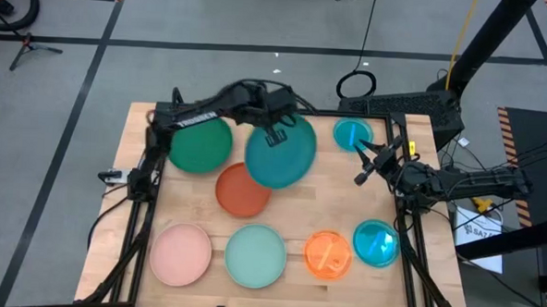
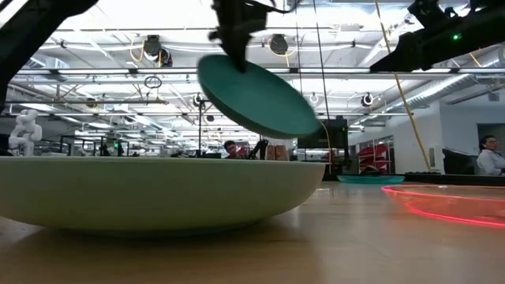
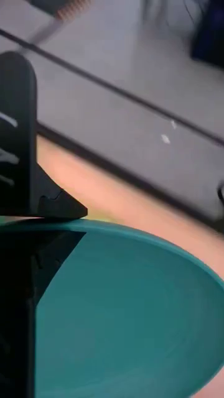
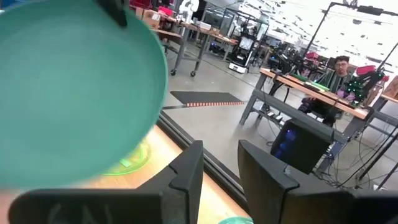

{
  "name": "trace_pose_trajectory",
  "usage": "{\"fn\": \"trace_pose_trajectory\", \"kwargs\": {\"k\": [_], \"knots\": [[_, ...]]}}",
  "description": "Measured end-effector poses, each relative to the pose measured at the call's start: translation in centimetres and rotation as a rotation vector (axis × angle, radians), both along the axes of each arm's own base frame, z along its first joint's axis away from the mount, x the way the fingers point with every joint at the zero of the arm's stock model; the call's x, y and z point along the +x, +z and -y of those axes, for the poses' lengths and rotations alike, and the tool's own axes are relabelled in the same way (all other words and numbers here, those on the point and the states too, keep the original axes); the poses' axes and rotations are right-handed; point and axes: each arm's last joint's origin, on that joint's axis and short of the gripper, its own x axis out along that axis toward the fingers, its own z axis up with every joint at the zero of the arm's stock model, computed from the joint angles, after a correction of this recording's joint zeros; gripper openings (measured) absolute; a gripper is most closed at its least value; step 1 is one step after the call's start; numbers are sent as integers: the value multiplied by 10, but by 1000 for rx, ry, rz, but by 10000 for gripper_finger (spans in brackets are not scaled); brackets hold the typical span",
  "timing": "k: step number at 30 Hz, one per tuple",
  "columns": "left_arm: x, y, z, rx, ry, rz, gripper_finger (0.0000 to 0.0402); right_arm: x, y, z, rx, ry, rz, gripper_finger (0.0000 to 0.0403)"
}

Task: Stack plastic plates
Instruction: Stack the dark blue plate on top of the dark green plate

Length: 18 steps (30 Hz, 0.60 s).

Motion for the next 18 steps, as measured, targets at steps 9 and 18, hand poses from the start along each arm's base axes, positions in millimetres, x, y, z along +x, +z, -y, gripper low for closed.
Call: {"fn": "trace_pose_trajectory", "kwargs": {"k": [9, 18], "knots": [[-56, 39, -15, 36, 186, 18, 11, 0, -2, 0, 17, 0, -3, 93], [-79, 33, -12, 24, 278, -10, 10, -2, -10, 0, 70, -11, -34, 93]]}}
